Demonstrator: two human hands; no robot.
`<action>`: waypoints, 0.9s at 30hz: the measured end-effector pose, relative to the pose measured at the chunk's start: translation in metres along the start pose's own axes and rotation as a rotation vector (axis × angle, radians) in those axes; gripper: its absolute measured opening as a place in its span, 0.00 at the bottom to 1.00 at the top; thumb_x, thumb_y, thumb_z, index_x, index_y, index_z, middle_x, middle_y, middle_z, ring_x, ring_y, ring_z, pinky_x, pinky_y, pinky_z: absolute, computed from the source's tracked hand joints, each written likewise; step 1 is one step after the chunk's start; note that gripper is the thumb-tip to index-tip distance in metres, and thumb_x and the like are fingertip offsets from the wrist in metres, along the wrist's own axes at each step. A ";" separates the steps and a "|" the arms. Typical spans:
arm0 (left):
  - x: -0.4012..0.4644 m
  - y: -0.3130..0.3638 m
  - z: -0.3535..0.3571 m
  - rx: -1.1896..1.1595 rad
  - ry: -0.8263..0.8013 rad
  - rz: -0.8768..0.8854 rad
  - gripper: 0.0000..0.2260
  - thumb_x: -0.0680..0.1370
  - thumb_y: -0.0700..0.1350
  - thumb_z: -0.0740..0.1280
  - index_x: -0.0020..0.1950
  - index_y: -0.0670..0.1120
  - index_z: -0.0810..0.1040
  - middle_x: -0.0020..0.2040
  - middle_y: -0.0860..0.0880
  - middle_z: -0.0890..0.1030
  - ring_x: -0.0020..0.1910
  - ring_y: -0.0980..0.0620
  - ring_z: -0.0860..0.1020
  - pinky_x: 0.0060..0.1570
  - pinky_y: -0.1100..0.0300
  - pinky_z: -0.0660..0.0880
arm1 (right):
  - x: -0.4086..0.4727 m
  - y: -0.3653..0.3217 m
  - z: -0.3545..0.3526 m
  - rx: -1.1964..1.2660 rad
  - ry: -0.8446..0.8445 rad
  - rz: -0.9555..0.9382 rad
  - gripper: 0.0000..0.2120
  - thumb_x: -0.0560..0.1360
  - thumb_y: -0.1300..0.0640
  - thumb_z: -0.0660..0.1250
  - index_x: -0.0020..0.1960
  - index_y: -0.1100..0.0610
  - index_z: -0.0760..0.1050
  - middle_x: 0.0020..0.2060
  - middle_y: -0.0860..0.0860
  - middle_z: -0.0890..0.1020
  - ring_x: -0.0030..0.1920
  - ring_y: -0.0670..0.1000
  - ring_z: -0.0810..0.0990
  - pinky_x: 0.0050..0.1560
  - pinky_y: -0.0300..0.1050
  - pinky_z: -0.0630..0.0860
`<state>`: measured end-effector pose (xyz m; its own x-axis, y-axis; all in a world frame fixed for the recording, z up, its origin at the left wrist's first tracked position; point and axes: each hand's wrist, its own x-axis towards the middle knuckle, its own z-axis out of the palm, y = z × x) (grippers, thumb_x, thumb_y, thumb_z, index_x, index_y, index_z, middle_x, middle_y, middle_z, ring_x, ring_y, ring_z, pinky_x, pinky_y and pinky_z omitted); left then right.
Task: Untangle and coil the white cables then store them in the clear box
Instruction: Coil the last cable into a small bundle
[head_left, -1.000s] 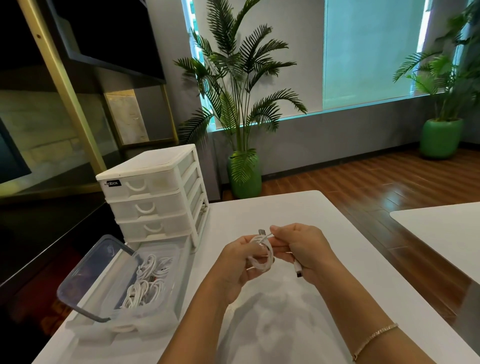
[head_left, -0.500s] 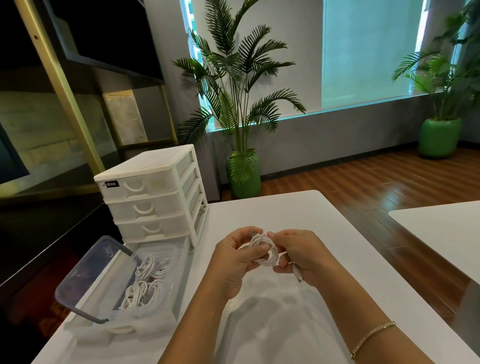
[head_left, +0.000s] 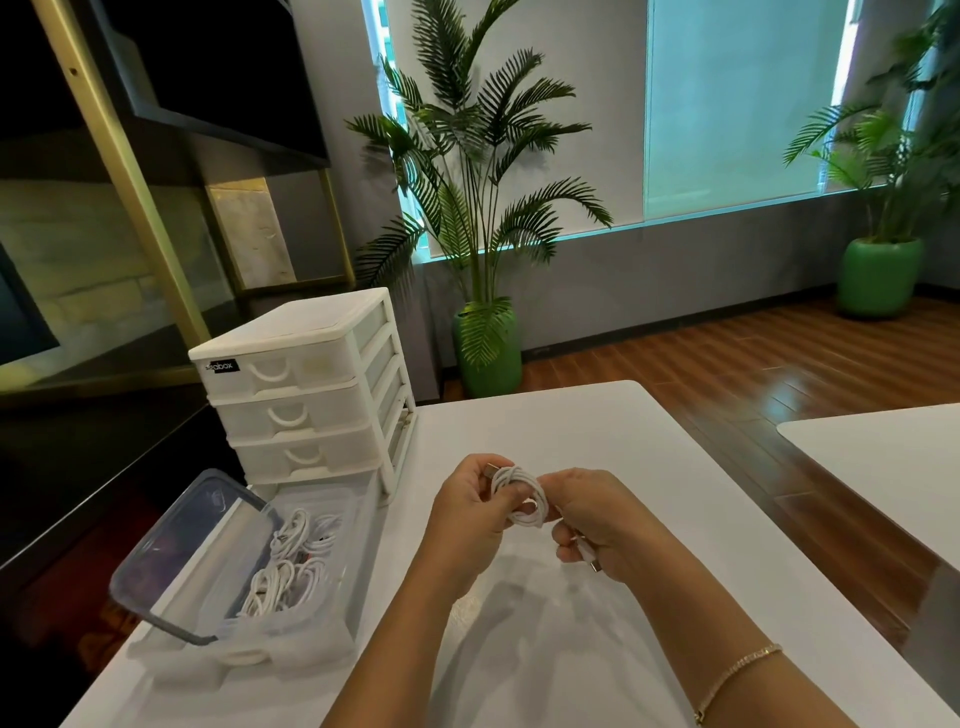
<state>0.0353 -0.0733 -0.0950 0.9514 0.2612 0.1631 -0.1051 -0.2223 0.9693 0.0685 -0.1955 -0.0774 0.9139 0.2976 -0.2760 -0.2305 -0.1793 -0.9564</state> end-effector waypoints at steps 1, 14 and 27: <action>0.001 0.000 0.001 0.036 0.017 0.002 0.06 0.77 0.41 0.66 0.49 0.50 0.72 0.47 0.49 0.78 0.47 0.51 0.78 0.48 0.62 0.79 | 0.000 0.000 0.000 -0.024 -0.003 -0.014 0.06 0.75 0.59 0.63 0.48 0.60 0.78 0.39 0.56 0.80 0.30 0.49 0.71 0.28 0.40 0.73; 0.004 0.000 -0.002 -0.256 0.190 -0.277 0.12 0.71 0.40 0.73 0.51 0.44 0.76 0.50 0.42 0.82 0.45 0.44 0.83 0.44 0.56 0.82 | 0.000 -0.001 0.000 -0.657 0.265 -0.480 0.09 0.70 0.48 0.71 0.47 0.50 0.83 0.50 0.47 0.82 0.50 0.46 0.76 0.54 0.45 0.74; 0.000 0.009 -0.009 -0.615 0.000 -0.345 0.11 0.73 0.36 0.69 0.55 0.40 0.78 0.50 0.41 0.83 0.47 0.46 0.83 0.44 0.59 0.82 | -0.002 0.001 0.005 -0.669 0.314 -0.591 0.10 0.74 0.53 0.68 0.53 0.53 0.82 0.49 0.49 0.83 0.42 0.44 0.75 0.47 0.36 0.73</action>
<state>0.0323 -0.0671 -0.0846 0.9599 0.2209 -0.1728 0.0586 0.4445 0.8939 0.0649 -0.1916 -0.0784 0.8921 0.2634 0.3671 0.4488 -0.6099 -0.6532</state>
